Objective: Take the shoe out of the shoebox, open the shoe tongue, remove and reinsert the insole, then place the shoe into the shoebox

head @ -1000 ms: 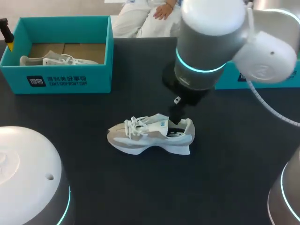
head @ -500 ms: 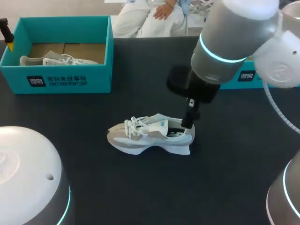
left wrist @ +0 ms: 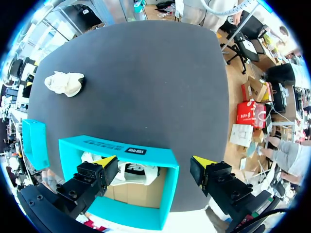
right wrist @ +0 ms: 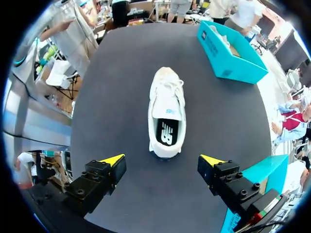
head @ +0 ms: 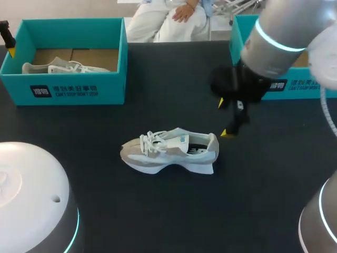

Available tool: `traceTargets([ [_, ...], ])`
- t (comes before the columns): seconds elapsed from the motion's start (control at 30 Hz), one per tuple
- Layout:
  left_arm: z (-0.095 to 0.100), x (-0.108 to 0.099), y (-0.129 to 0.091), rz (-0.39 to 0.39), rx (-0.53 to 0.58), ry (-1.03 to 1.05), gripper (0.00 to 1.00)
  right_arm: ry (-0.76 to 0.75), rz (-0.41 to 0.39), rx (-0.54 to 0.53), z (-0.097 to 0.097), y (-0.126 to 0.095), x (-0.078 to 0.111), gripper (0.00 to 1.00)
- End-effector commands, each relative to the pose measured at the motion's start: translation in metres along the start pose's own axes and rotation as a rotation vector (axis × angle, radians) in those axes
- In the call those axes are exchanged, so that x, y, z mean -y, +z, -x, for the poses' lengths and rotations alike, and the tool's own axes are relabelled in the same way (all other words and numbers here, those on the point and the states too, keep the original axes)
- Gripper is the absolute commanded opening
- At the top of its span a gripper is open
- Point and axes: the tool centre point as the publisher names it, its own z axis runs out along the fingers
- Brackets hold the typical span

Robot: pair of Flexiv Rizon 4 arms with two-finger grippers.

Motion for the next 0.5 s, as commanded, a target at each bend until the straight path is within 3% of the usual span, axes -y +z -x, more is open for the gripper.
traceTargets([
  [0.03,0.0,0.001,0.0,0.002,-0.002,0.0,1.0,-0.025,0.51,0.039,-0.003,-0.009,0.037,1.0],
  [0.3,0.0,0.001,0.0,0.002,-0.002,0.0,1.0,-0.07,0.757,0.019,0.004,0.003,0.06,1.0],
  [0.5,0.0,0.001,0.0,0.002,-0.002,0.0,1.0,-0.085,0.814,-0.011,0.006,0.02,0.077,1.0],
])
